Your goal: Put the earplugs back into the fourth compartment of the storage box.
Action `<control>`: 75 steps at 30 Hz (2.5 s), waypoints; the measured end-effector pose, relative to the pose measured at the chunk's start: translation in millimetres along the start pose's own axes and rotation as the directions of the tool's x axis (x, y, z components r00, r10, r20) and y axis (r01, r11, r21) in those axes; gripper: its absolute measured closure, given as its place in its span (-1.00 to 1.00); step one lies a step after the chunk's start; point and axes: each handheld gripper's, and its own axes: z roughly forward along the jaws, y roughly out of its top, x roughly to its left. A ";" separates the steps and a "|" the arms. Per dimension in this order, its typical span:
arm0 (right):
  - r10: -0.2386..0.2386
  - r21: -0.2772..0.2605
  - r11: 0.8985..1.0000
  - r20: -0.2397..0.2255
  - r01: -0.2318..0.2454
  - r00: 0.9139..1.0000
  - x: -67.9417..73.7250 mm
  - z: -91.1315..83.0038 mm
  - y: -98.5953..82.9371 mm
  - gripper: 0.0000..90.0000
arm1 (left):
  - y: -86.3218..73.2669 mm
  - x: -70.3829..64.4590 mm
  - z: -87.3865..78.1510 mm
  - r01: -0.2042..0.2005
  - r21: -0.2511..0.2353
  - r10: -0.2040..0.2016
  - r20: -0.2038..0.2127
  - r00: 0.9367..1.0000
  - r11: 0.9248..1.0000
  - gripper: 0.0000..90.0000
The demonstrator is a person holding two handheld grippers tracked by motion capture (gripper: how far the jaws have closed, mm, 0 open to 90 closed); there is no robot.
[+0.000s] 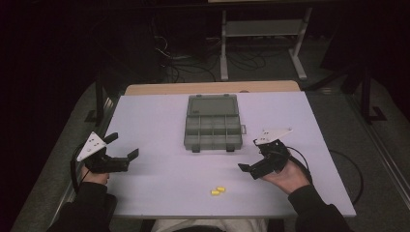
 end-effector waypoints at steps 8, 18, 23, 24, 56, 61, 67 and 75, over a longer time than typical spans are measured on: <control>-0.028 0.048 0.998 -0.034 0.029 0.999 9.2 14.0 2.3 -1.00 | -0.6 0.4 -0.2 0.005 -0.004 -0.005 0.001 1.000 1.000 -1.00; -0.059 0.088 0.994 -0.072 0.065 0.996 18.5 25.6 3.4 -1.00 | -0.7 -0.1 0.2 0.002 -0.002 -0.002 0.002 1.000 1.000 -1.00; -0.080 0.122 0.988 -0.106 0.093 0.991 27.0 34.3 3.5 -1.00 | -0.7 -0.3 0.2 -0.002 0.000 0.002 0.003 1.000 1.000 -1.00; -0.080 0.122 0.988 -0.106 0.093 0.991 27.0 34.3 3.5 -1.00 | -0.7 -0.3 0.2 -0.003 0.000 0.003 0.003 1.000 1.000 -1.00; -0.160 0.233 0.942 -0.327 0.243 0.932 61.6 70.0 -0.1 0.23 | -0.9 -0.8 1.1 0.001 0.003 -0.001 0.011 1.000 1.000 -1.00; -0.165 0.238 0.938 -0.335 0.253 0.928 63.4 71.2 0.1 0.52 | -0.9 -0.8 1.1 0.002 0.003 -0.002 0.011 1.000 1.000 -1.00; -0.169 0.243 0.935 -0.335 0.258 0.927 64.4 71.6 0.6 0.73 | -0.9 -0.9 1.2 0.002 0.004 -0.002 0.012 1.000 1.000 -1.00; -0.154 0.260 0.933 -0.336 0.248 0.929 64.5 72.8 0.6 0.80 | -0.9 -0.8 1.3 0.000 0.004 -0.001 0.012 1.000 1.000 -1.00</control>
